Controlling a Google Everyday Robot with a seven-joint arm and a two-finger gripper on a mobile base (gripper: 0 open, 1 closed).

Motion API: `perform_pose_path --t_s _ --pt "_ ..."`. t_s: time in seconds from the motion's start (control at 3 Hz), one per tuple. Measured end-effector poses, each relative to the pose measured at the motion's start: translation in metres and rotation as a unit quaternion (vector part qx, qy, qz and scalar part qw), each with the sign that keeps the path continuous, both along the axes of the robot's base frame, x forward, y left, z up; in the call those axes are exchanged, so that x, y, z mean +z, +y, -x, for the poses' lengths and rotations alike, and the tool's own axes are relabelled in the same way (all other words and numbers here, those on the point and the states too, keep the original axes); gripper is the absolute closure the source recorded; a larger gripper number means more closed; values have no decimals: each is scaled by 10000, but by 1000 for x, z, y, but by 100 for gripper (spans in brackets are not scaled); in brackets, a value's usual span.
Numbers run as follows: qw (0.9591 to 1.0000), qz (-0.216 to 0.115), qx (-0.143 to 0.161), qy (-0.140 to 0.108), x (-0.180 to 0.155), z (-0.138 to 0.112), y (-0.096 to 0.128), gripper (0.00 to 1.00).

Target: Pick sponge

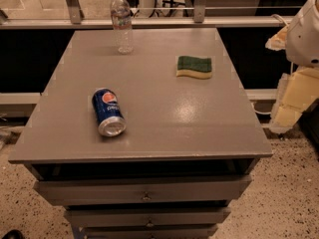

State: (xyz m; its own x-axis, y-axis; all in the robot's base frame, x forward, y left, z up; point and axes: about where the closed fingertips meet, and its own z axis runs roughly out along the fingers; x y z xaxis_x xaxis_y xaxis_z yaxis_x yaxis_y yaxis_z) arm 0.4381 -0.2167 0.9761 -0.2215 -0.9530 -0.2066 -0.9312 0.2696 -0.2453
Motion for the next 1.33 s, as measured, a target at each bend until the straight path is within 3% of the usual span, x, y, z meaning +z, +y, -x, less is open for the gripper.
perform_pose_path --t_s 0.33,0.67,1.0,1.33 --pt "10000 0 0 -1 0 0 0 0" --pt "9992 -323 16 -244 -4 -28 5 0" --pt "9945 -848 14 -616 -16 -90 18 0" --pt "9890 -1184 -197 -867 -29 -137 25 0"
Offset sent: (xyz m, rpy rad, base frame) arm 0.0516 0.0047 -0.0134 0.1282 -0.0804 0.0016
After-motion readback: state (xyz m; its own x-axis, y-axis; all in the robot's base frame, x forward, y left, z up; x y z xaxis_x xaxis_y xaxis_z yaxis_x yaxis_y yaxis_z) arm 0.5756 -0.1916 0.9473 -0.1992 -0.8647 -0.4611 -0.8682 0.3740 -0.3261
